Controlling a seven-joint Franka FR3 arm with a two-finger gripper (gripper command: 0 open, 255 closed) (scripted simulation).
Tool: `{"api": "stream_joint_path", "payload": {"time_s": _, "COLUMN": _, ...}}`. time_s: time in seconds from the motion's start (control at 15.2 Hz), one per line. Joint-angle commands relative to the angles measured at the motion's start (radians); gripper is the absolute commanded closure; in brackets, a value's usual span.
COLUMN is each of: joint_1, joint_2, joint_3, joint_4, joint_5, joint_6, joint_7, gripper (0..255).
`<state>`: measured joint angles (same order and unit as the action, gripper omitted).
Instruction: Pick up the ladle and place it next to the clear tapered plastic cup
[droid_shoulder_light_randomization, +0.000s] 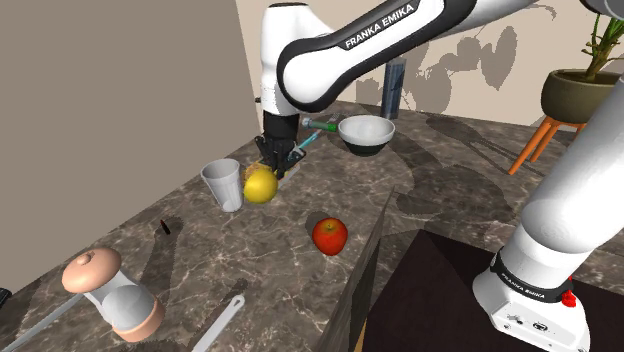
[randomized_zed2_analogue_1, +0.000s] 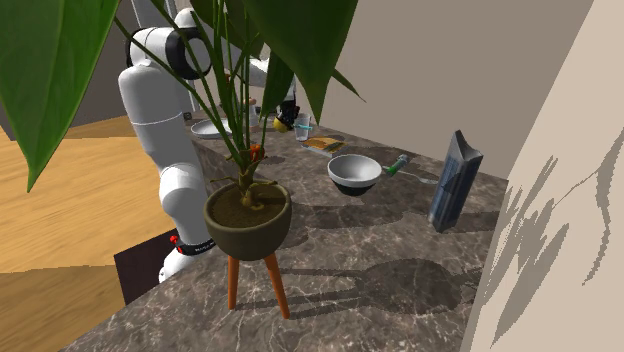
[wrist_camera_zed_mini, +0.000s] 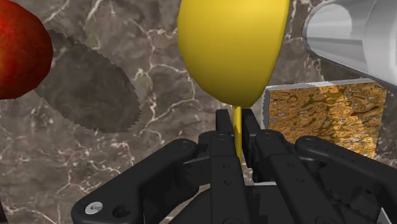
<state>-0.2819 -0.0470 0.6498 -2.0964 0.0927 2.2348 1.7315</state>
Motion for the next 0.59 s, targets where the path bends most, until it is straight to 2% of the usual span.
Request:
{"api": "stream_joint_path", "payload": {"time_s": 0.0, "joint_1": 0.001, "joint_2": 0.008, "joint_3": 0.002, "joint_4": -0.020, "joint_5": -0.005, "joint_6": 0.028, "joint_7": 0.003, "gripper": 255}}
{"api": "stream_joint_path", "payload": {"time_s": 0.53, "joint_1": 0.004, "joint_2": 0.066, "joint_3": 0.007, "joint_4": -0.080, "joint_5": -0.047, "joint_6": 0.135, "joint_7": 0.029, "gripper": 255}}
